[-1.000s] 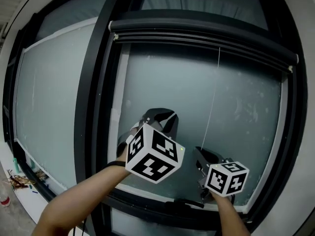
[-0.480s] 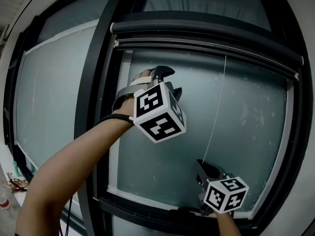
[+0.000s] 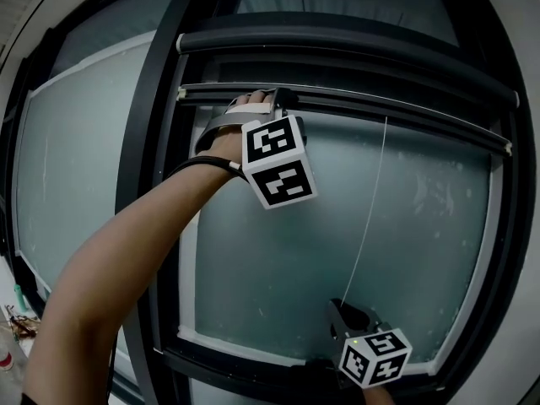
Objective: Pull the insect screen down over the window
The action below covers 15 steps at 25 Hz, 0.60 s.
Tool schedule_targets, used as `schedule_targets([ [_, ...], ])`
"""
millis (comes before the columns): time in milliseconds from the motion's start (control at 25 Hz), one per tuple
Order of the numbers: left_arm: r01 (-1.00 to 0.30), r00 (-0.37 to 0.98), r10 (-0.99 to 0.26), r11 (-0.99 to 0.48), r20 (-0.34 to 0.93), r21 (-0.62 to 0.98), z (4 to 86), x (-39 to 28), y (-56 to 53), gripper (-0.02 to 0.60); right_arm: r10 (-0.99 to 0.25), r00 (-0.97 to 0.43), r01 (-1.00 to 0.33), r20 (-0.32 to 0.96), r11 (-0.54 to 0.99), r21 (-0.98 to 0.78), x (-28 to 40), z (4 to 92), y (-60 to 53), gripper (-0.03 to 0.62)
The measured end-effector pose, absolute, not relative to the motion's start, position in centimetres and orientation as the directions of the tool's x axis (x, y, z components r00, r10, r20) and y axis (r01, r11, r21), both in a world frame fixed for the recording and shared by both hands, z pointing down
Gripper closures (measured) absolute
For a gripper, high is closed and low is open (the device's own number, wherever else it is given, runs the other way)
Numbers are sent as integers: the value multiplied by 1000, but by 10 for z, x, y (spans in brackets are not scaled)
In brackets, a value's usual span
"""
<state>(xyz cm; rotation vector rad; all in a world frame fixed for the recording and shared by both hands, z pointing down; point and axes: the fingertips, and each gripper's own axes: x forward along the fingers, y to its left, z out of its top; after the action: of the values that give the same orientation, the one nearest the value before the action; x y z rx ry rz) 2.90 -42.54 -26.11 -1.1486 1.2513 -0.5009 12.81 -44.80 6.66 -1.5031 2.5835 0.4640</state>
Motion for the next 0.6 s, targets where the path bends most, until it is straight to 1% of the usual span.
schedule_targets([
  [80, -239, 306, -834, 400, -459, -885, -261, 36, -431, 265, -837, -489, -869, -245, 443, 221, 127, 70, -451, 569],
  [200, -184, 296, -858, 381, -420, -906, -258, 45, -442, 238, -828, -501, -864, -253, 461, 200, 125, 71, -448, 569],
  [360, -173, 286, -865, 376, -412, -910, -257, 54, -448, 238, -829, -502, -863, -247, 460, 208, 133, 78, -445, 569],
  [440, -148, 275, -877, 367, -395, -918, -255, 56, -451, 232, -831, -501, -863, -244, 459, 210, 138, 81, -444, 568],
  [520, -122, 271, -882, 367, -387, -922, -255, 56, -452, 240, -834, -498, -864, -237, 456, 212, 142, 81, -441, 568],
  [600, -121, 273, -883, 363, -383, -924, -255, 53, -450, 287, -838, -496, -864, -228, 452, 220, 141, 82, -439, 568],
])
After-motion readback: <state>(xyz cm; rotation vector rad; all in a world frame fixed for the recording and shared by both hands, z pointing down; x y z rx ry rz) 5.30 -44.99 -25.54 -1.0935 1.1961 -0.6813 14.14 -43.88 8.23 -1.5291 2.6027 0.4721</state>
